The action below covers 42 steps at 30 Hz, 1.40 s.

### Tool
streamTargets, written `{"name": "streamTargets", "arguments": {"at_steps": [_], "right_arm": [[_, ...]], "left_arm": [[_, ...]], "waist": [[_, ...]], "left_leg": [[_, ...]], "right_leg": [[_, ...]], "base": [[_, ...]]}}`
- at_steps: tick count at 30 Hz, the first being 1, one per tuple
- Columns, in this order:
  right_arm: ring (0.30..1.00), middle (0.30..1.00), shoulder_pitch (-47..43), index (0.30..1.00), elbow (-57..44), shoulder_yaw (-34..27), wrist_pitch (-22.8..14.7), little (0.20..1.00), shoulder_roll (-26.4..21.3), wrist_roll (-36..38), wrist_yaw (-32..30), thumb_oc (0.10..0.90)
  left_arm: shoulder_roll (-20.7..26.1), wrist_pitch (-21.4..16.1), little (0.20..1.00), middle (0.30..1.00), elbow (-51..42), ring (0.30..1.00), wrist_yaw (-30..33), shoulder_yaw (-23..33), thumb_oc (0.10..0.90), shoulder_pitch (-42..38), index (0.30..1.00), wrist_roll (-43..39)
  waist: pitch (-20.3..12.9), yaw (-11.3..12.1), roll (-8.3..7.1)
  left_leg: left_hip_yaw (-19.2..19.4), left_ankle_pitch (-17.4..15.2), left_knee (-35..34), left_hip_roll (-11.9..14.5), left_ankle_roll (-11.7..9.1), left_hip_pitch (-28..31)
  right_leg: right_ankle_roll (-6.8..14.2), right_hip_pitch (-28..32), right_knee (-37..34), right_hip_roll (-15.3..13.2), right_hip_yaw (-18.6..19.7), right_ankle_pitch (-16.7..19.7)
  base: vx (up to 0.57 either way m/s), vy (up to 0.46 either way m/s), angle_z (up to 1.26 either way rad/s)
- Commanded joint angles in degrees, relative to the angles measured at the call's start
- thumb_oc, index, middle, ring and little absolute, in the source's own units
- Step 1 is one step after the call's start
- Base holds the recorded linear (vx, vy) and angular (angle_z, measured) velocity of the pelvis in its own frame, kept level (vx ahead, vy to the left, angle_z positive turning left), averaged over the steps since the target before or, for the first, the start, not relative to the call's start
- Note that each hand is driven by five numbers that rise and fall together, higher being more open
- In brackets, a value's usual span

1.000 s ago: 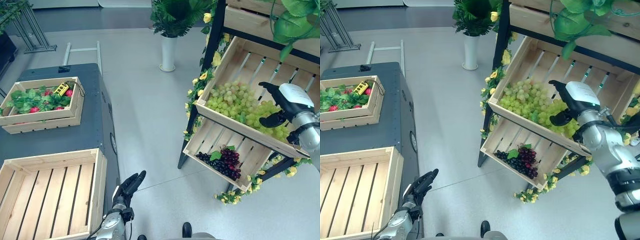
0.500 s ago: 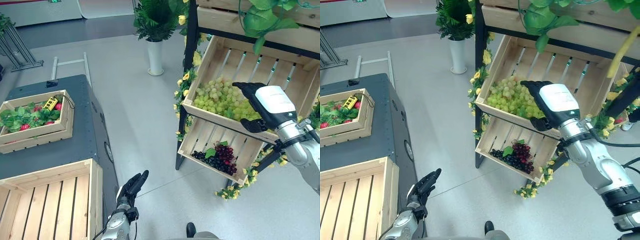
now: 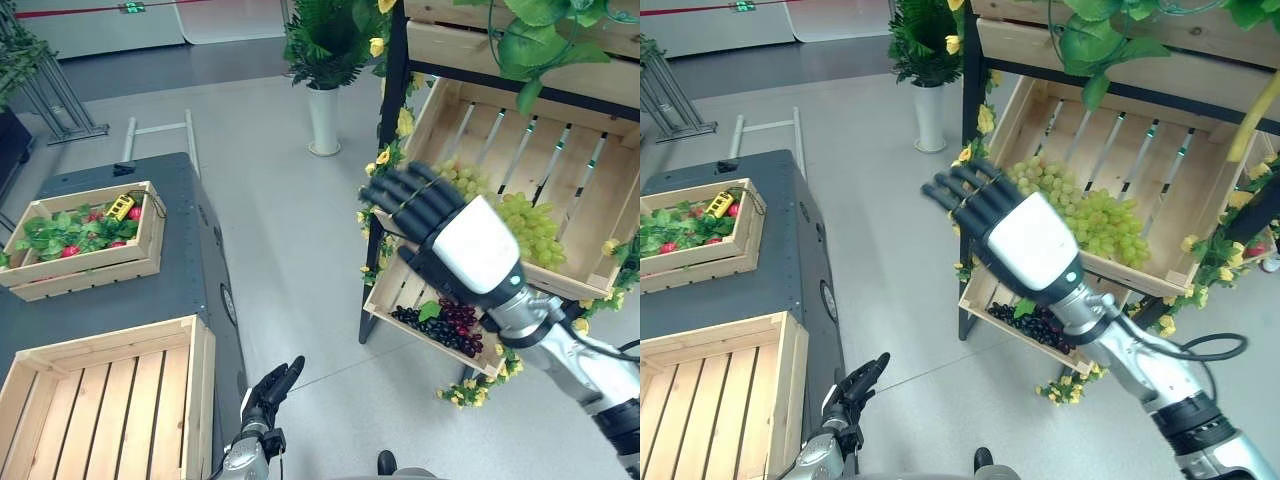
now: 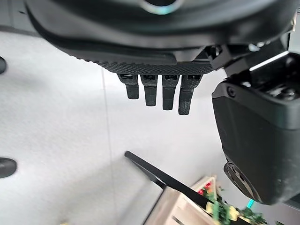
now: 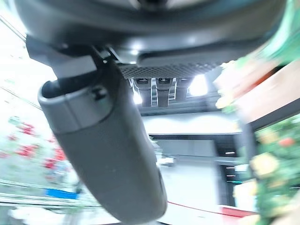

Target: Pick up the fruits from the basket on one side to the basket on the other side

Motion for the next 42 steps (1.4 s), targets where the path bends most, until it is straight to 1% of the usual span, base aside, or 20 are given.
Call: {"name": "streamTargets", "arguments": {"at_steps": [1, 2, 4, 5, 7, 9, 13, 14, 16, 20, 21, 22, 23, 26, 27, 29, 32, 33, 37, 42], "right_arm": [[0.900, 0.900, -5.6, 0.900, 3.5, 1.7, -4.9, 0.900, 2.4, 0.2, -6.6, 0.800], [0.900, 0.900, -5.1, 0.900, 6.0, 5.6, -6.3, 0.900, 3.6, 2.5, -2.2, 0.800], [0.900, 0.900, -4.8, 0.900, 7.4, 7.9, -6.6, 0.900, 4.2, 4.3, -0.2, 0.800], [0.900, 0.900, -4.2, 0.900, 8.5, 9.8, -6.2, 0.900, 4.6, 7.2, 1.7, 0.800], [0.900, 0.900, -3.2, 0.900, 11.5, 12.1, -6.6, 0.900, 6.1, 8.4, 3.0, 0.800], [0.900, 0.900, -2.5, 0.900, 14.4, 14.4, -4.7, 0.900, 7.9, 11.6, 4.3, 0.800], [0.900, 0.900, -1.0, 0.900, 18.9, 16.4, -2.8, 0.900, 10.9, 12.5, 5.6, 0.800], [0.900, 0.900, -0.1, 0.900, 20.9, 17.3, -0.8, 0.900, 12.3, 13.6, 5.8, 0.800], [0.900, 0.900, 0.9, 0.900, 25.1, 17.5, 1.0, 0.900, 14.4, 15.8, 5.8, 0.800], [0.900, 0.900, 2.2, 0.900, 30.2, 17.1, 2.6, 0.900, 16.6, 16.9, 5.4, 0.800], [0.900, 0.900, 2.9, 0.900, 33.4, 16.7, 4.4, 0.900, 18.0, 17.9, 6.0, 0.800], [0.900, 0.900, 2.9, 0.900, 33.6, 16.7, 4.5, 0.900, 18.1, 17.8, 6.0, 0.800], [0.900, 0.900, 3.2, 0.900, 35.2, 16.6, 5.7, 0.900, 18.8, 19.1, 7.3, 0.800], [0.900, 0.900, 3.8, 0.900, 39.8, 16.1, 6.9, 0.900, 20.1, 20.8, 9.4, 0.800], [0.900, 0.900, 4.1, 0.900, 44.3, 15.5, 7.8, 0.900, 21.3, 22.0, 10.5, 0.800], [0.900, 0.900, 4.2, 0.900, 47.7, 15.0, 9.0, 0.900, 22.3, 21.6, 11.9, 0.800], [0.900, 0.900, 4.5, 0.900, 52.0, 14.3, 10.2, 0.900, 23.2, 24.0, 13.3, 0.800], [0.900, 0.900, 4.4, 0.900, 53.7, 14.2, 10.5, 0.900, 23.4, 25.8, 13.9, 0.800], [0.900, 0.900, 3.6, 0.900, 56.2, 13.8, 10.8, 0.900, 23.6, 30.6, 14.6, 0.800], [0.900, 0.900, 3.1, 0.900, 57.3, 14.0, 11.1, 0.900, 23.8, 31.1, 14.5, 0.800]], "left_arm": [[0.5, -4.1, 0.900, 0.900, 2.4, 0.900, 0.5, -1.5, 0.800, -5.5, 0.900, 4.1], [0.7, -4.2, 0.900, 0.900, 3.7, 0.900, 0.9, -2.2, 0.800, -5.5, 0.900, 5.0], [0.8, -4.4, 0.900, 0.900, 3.9, 0.900, 1.0, -2.4, 0.800, -5.5, 0.900, 5.7], [1.1, -4.4, 0.900, 0.900, 4.1, 0.900, 1.0, -2.4, 0.800, -5.5, 0.900, 5.8], [1.3, -4.0, 0.900, 0.900, 4.4, 0.900, 1.2, -2.4, 0.800, -5.4, 0.900, 6.2], [1.4, -3.3, 0.900, 0.900, 5.0, 0.900, 1.3, -2.3, 0.800, -5.6, 0.900, 6.3], [1.3, -2.3, 0.900, 0.900, 5.7, 0.900, 1.5, -1.7, 0.800, -5.0, 0.900, 6.9], [1.2, -1.4, 0.900, 0.900, 5.8, 0.900, 1.5, -1.5, 0.800, -4.6, 0.900, 7.7], [1.1, -0.5, 0.900, 0.900, 6.8, 0.900, 1.6, -1.2, 0.800, -4.3, 0.900, 9.2], [1.3, 0.6, 0.900, 0.900, 7.9, 0.900, 1.9, -0.6, 0.800, -4.0, 0.900, 10.0], [1.5, 1.2, 0.900, 0.900, 8.5, 0.900, 2.6, -0.6, 0.800, -3.7, 0.900, 12.7], [1.5, 1.2, 0.900, 0.900, 8.5, 0.900, 2.6, -0.6, 0.800, -3.6, 0.900, 13.1], [1.8, 1.1, 0.900, 0.900, 8.7, 0.900, 3.3, -1.0, 0.800, -3.5, 0.900, 16.1], [2.5, 0.5, 0.900, 0.900, 9.1, 0.900, 4.4, -3.0, 0.800, -3.5, 0.900, 22.3], [3.0, 0.1, 0.900, 0.900, 9.1, 0.900, 5.2, -4.7, 0.800, -4.0, 0.900, 24.8], [3.2, -0.9, 0.900, 0.900, 8.8, 0.900, 6.8, -6.1, 0.800, -4.5, 0.900, 28.4], [4.3, -3.9, 0.900, 0.900, 7.2, 0.900, 12.5, -8.9, 0.800, -5.5, 0.900, 36.6], [5.3, -5.5, 0.900, 0.900, 5.6, 0.900, 15.5, -11.1, 0.800, -6.3, 0.900, 40.2], [7.1, -7.5, 0.900, 0.900, 1.8, 0.900, 18.1, -15.5, 0.800, -8.3, 0.900, 45.6], [7.5, -8.4, 0.900, 0.900, 1.0, 0.900, 13.8, -17.3, 0.800, -8.9, 0.900, 44.3]], "waist": [[-1.9, 2.0, -1.19], [-1.8, 2.4, -1.24], [-1.7, 2.7, -1.29], [-1.5, 3.0, -1.34], [-1.3, 3.3, -1.38], [-1.1, 3.8, -1.37], [-0.8, 4.5, -1.30], [-0.7, 4.8, -1.22], [-0.6, 5.2, -1.07], [-0.6, 5.4, -0.83], [-0.6, 5.7, -0.61], [-0.6, 5.7, -0.61], [-0.5, 5.8, -0.50], [-0.2, 6.0, -0.22], [0.0, 6.2, 0.00], [0.2, 6.3, 0.22], [0.5, 6.6, 0.45], [0.7, 6.7, 0.56], [1.9, 7.1, 0.97], [2.9, 7.0, 1.44]], "left_leg": [[-2.1, -10.3, 1.0, -2.5, 2.2, 2.3], [-2.5, -10.3, 1.1, -2.6, 2.2, 2.2], [-2.8, -10.3, 1.2, -2.6, 2.3, 2.1], [-3.0, -10.2, 1.2, -2.5, 2.3, 2.0], [-3.5, -10.1, 1.3, -2.6, 2.2, 1.8], [-4.1, -10.0, 1.1, -2.7, 2.2, 1.7], [-4.9, -9.8, 1.1, -2.8, 2.2, 1.5], [-5.4, -9.7, 1.0, -2.8, 2.1, 1.5], [-5.9, -9.5, 0.9, -2.9, 2.1, 1.4], [-6.3, -9.3, 0.7, -2.9, 2.0, 1.3], [-6.6, -9.1, 0.7, -2.9, 1.9, 1.2], [-6.6, -9.1, 0.7, -2.9, 1.9, 1.2], [-6.9, -9.0, 0.7, -2.9, 1.9, 1.1], [-7.2, -8.9, 0.9, -2.9, 1.9, 0.9], [-7.7, -8.8, 0.9, -2.9, 1.9, 0.7], [-8.1, -8.7, 0.9, -2.9, 1.9, 0.7], [-9.0, -8.5, 0.9, -2.9, 1.8, 0.6], [-9.5, -8.4, 1.0, -2.9, 1.7, 0.6], [-10.9, -8.1, 2.2, -2.9, 1.4, -0.5], [-11.9, -7.8, 2.6, -2.9, 1.1, -1.1]], "right_leg": [[0.9, 4.2, 0.8, 0.2, -1.7, -7.0], [0.9, 4.3, 1.0, 0.2, -2.2, -7.1], [0.8, 4.3, 1.1, 0.1, -2.6, -7.3], [0.8, 4.3, 1.3, 0.1, -2.9, -7.4], [0.7, 4.3, 1.5, 0.0, -3.4, -7.6], [0.6, 4.4, 1.6, 0.0, -4.1, -7.7], [0.4, 4.7, 1.8, -0.1, -5.2, -8.0], [0.3, 4.9, 1.9, -0.2, -5.7, -8.2], [0.1, 5.2, 1.9, -0.1, -6.3, -8.3], [0.0, 5.6, 1.9, -0.2, -7.2, -8.6], [-0.1, 5.7, 2.0, -0.1, -7.6, -8.9], [-0.1, 5.7, 2.0, -0.1, -7.6, -8.9], [-0.2, 5.8, 2.2, -0.1, -7.8, -9.0], [-0.4, 5.8, 2.7, -0.1, -8.2, -9.4], [-0.5, 5.7, 3.0, 0.0, -8.5, -9.7], [-0.7, 5.8, 3.3, 0.0, -8.7, -10.0], [-0.9, 6.2, 3.5, 0.0, -9.3, -10.4], [-1.1, 6.3, 3.8, 0.0, -9.5, -10.7], [-1.6, 5.9, 4.9, 0.0, -9.7, -11.2], [-1.9, 5.5, 5.2, 0.0, -9.7, -11.5]], "base": [[-0.01, -0.065, 0.08], [0.00, -0.056, 0.10], [0.00, -0.057, 0.15], [0.00, -0.058, 0.15], [0.00, -0.060, 0.08], [0.00, -0.053, 0.07], [0.01, -0.056, 0.17], [0.01, -0.055, 0.14], [0.02, -0.053, 0.24], [0.03, -0.035, 0.12], [0.02, -0.024, 0.17], [0.03, -0.037, 0.18], [0.01, -0.023, 0.09], [0.01, -0.025, 0.16], [0.01, -0.025, 0.11], [0.01, -0.023, 0.09], [0.01, -0.026, 0.08], [0.01, -0.028, 0.25], [-0.02, -0.019, 0.18], [-0.02, -0.008, 0.09]]}}
